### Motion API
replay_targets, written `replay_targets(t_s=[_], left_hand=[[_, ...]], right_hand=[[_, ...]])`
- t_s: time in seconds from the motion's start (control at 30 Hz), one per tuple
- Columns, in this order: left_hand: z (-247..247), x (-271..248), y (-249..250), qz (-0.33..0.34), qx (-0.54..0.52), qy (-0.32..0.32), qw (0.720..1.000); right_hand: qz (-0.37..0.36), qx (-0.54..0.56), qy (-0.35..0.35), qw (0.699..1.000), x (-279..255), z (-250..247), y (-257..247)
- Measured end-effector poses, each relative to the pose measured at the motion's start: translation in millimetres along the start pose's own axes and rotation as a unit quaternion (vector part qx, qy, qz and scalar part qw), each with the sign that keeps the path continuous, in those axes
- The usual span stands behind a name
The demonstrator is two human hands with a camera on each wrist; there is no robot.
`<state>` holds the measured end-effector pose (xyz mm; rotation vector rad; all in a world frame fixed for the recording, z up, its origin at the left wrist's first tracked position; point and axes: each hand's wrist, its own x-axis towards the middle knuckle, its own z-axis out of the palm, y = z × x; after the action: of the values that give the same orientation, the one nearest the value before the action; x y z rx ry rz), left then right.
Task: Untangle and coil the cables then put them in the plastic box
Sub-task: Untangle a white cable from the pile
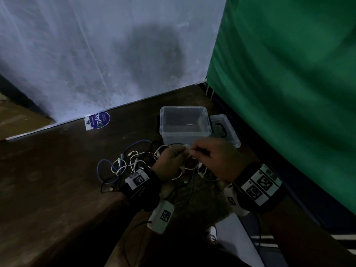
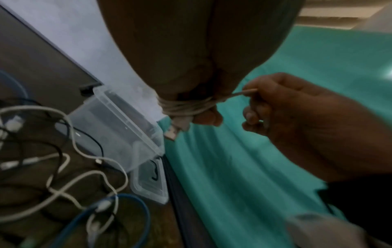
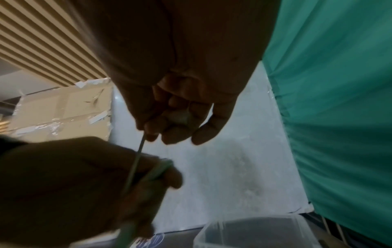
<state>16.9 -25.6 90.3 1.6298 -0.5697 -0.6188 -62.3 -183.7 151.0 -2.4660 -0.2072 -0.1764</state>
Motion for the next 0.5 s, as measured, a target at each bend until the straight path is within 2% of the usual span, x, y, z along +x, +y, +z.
replay_targets(t_s=[0.1,0.23,0.33,0.5], left_hand=[[5,-10,6,-0.077,-0.111,-0.055,0.989],[7,-18,19,-0.082,-0.111,-0.113,0.984],[5,-20,24,-0.116,-0.178,-0.115,0.971],[-2,-13,30,-0.123,-0.299,-0.118,0.939]], right_hand=[[-0.018,0.009,0.051,0.999,4,-6,10],[0.009,0.041,0.045,0.998,5,-3,17],[0.026,0.059,0.039,0.997,4,-1,18],[0.066,0.114,0.008,0.991,0,10,11]])
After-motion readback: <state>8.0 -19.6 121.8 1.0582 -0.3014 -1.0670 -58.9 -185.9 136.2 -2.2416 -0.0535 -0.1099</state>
